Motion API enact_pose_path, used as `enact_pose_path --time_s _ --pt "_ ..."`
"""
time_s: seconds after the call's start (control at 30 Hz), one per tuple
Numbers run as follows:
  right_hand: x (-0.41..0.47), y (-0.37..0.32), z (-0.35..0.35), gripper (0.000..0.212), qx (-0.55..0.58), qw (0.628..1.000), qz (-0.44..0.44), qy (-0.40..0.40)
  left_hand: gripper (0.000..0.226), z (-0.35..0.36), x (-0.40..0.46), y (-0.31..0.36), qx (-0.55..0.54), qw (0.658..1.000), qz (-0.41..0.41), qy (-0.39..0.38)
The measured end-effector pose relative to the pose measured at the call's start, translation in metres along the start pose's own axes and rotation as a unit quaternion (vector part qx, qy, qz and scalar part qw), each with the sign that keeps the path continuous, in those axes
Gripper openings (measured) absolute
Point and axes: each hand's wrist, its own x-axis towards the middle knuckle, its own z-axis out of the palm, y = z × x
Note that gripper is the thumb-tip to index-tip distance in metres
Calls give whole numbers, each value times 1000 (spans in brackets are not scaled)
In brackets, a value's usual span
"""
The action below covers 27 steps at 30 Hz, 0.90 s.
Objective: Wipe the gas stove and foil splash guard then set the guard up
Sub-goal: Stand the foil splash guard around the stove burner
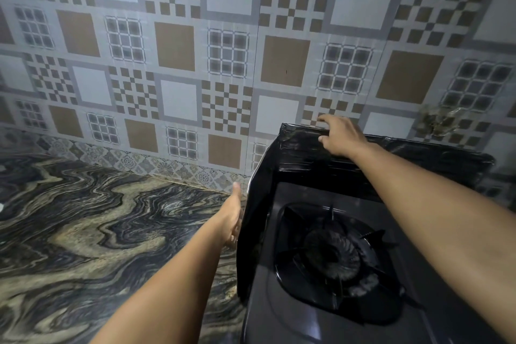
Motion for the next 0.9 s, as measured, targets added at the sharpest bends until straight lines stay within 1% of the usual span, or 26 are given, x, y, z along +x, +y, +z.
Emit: enact_pose_path --time_s 0.03,0.07,0.1,0.17,0.23,0.3,0.37,0.43,0.47,0.57,0.63,0.73,0.8,0.83,0.9 --pt "-5 -1 -2 58 4 1000 -2 1 111 -5 2 -5 21 999 -29 16" --pt "-10 -2 -3 59 7 1000 -6 3 119 -10 2 -8 36 998 -50 30" --pt "-15 -4 -5 59 10 1000 -10 6 119 -16 4 -12 55 996 -54 37" --pt "-26 -8 -8 57 17 1000 -16 10 108 -20 -10 -14 63 995 -65 42" --pt "-40 -14 -9 54 23 999 -26 -2 99 -23 -22 -19 72 994 -72 33" --pt "-53 -19 -9 50 27 999 -35 -25 86 -30 -31 -28 107 991 -73 27" --pt "-70 -24 -6 46 27 997 -41 -52 65 -40 -39 -42 167 984 -59 28" --pt "-86 -27 1 42 21 995 -50 -79 42 -48 -48 -56 229 972 -42 35" --pt "-95 -29 4 41 21 994 -54 -95 35 -52 -54 -62 253 966 -41 35" --pt "-119 -34 12 36 37 988 -60 -139 18 -61 -73 -80 321 945 -53 29" --pt "-136 -37 16 37 40 985 -68 -154 10 -66 -86 -94 382 921 -71 22" --pt "-163 -40 19 37 46 984 -76 -157 10 -69 -101 -113 464 879 -105 -9" --pt "-180 -39 22 35 52 983 -78 -160 21 -68 -111 -124 501 855 -131 -22" --pt "-191 -37 22 33 56 982 -81 -160 25 -65 -120 -130 514 845 -142 -27" --pt "-211 -34 21 29 72 981 -83 -160 26 -57 -135 -142 525 837 -151 -29"
